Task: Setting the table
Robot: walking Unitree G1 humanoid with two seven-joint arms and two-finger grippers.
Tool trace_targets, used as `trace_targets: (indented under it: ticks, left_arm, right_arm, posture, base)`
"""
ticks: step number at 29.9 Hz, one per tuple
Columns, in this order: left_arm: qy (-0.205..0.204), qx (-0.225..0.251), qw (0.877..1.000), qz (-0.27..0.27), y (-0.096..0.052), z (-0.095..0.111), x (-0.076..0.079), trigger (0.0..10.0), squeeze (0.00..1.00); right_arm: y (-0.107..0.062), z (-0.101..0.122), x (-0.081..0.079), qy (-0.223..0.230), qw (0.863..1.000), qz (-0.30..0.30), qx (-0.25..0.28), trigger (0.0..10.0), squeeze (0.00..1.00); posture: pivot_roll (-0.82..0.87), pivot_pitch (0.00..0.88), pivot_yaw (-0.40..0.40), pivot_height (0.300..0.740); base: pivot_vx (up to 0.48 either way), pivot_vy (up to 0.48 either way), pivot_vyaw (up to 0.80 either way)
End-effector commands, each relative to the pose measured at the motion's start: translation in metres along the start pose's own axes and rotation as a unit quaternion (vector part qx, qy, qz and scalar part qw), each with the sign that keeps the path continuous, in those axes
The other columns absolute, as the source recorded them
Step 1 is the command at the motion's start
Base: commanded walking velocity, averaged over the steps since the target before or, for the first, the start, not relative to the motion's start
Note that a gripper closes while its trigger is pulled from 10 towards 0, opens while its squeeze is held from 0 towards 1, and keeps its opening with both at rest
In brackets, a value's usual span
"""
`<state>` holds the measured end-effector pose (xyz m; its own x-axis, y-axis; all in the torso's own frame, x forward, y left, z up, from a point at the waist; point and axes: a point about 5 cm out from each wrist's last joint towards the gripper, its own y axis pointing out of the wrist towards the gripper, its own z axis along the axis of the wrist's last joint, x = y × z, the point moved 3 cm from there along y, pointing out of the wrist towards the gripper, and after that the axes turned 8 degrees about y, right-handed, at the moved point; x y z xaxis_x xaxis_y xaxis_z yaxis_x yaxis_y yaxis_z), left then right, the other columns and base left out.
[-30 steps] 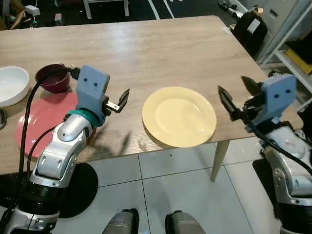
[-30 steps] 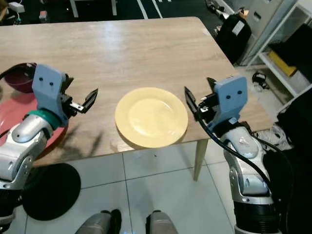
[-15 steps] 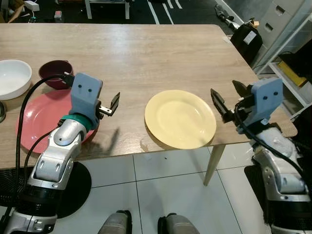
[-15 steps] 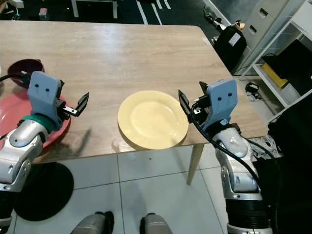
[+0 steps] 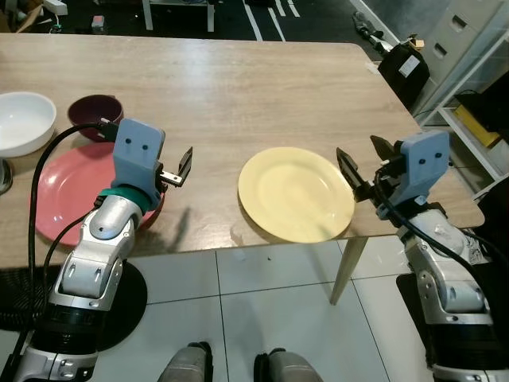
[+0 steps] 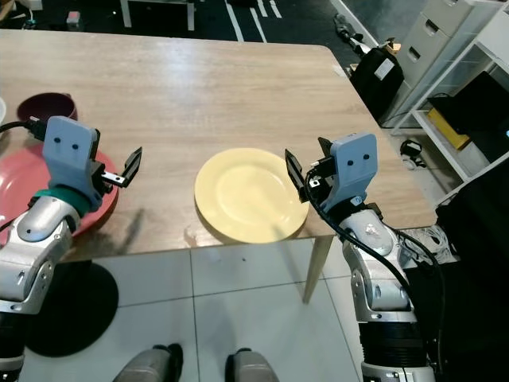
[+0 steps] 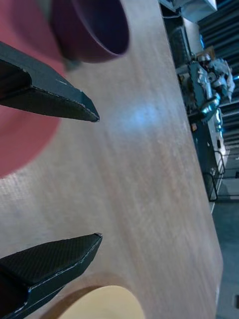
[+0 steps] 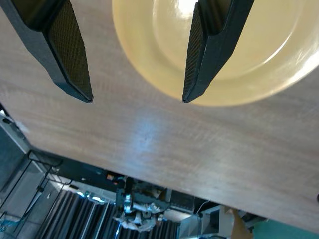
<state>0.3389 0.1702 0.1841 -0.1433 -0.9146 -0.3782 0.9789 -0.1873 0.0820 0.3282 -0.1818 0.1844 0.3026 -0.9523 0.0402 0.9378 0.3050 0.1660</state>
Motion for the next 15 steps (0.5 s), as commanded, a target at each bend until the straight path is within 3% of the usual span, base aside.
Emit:
trace_targets:
  ticks: [1,15]
  left_arm:
    - [0.0,-0.006,1.0,-0.001,-0.0027,-0.0047,0.0026,10.0,0.0]
    - [0.0,-0.011,1.0,0.009,-0.0043,-0.0071,-0.0004,10.0,0.0]
  right_arm:
    - [-0.0019,-0.0041,0.0023,0.001,1.0,-0.004,-0.004,10.0,0.0]
    - [0.0003,-0.0053,0.0013,0.006,1.0,-0.005,-0.001,10.0,0.0]
  posture:
    - [0.01,0.0,-0.072,0.74]
    - [0.03,0.0,-0.068,0.74]
  base:
    - [-0.337,0.0,0.0]
    - [-0.342,0.0,0.0]
